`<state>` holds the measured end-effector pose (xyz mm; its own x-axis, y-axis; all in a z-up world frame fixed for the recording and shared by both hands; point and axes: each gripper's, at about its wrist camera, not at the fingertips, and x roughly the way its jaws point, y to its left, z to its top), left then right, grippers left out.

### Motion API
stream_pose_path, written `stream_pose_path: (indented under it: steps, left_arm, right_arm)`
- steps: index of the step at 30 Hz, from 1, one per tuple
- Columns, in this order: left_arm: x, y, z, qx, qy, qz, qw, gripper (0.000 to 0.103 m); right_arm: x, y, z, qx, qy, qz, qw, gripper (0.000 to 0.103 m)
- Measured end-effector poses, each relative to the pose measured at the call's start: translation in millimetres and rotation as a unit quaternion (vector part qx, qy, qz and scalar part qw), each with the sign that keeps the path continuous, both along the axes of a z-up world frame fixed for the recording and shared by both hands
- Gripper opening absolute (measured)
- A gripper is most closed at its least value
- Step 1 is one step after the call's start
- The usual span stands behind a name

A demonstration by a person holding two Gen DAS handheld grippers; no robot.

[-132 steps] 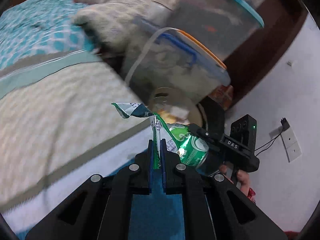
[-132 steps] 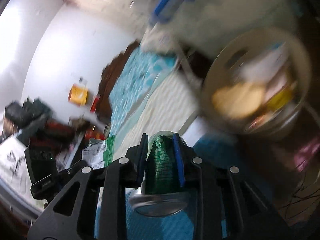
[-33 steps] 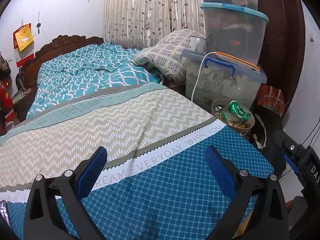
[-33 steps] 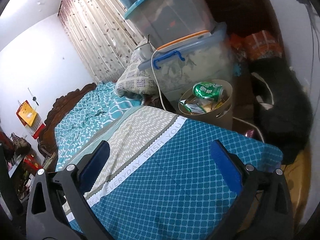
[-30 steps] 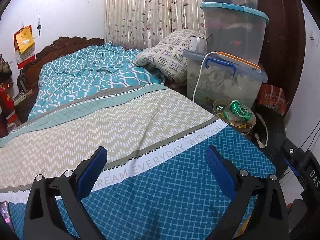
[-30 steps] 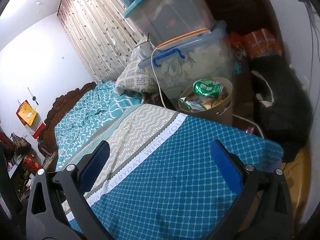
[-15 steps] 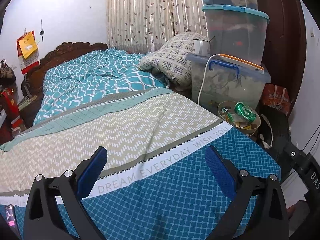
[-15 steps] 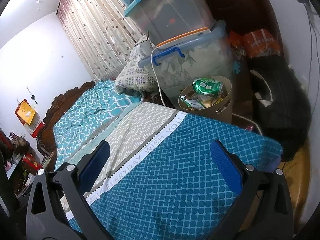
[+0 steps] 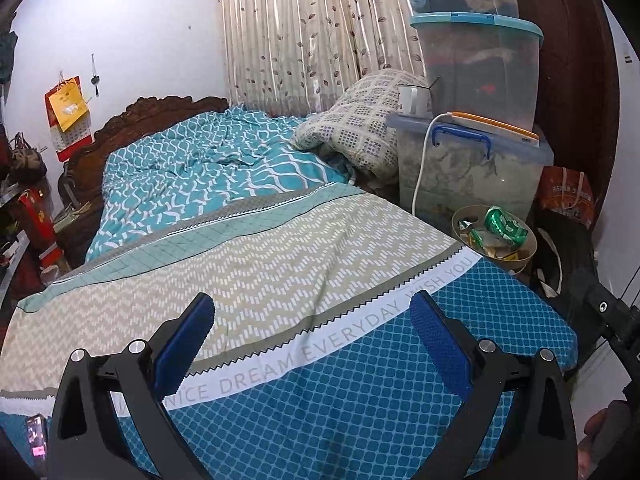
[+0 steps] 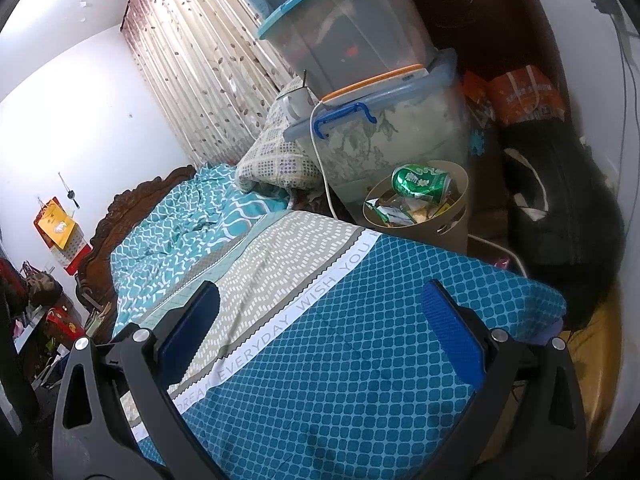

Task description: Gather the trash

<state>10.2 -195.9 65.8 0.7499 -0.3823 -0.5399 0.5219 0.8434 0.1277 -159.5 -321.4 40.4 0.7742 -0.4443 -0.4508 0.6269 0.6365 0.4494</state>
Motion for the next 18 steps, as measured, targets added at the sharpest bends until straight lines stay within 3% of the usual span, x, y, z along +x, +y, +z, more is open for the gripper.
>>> stream_pose_path:
  steps: [6,18]
  left_arm:
    - [0.0,-2.1,-2.8,0.023,-0.014,0.016,0.9995,0.094]
    - [-1.7,-4.2,-2.5,0.028,-0.013,0.012,0.9995,0.094]
  right_arm:
    - [0.2,-1.1,-1.6,0.006,0.002,0.002,1.000,0.100]
    - [0.9,-1.4,-3.0,0.012,0.000,0.005,1.000,0.100]
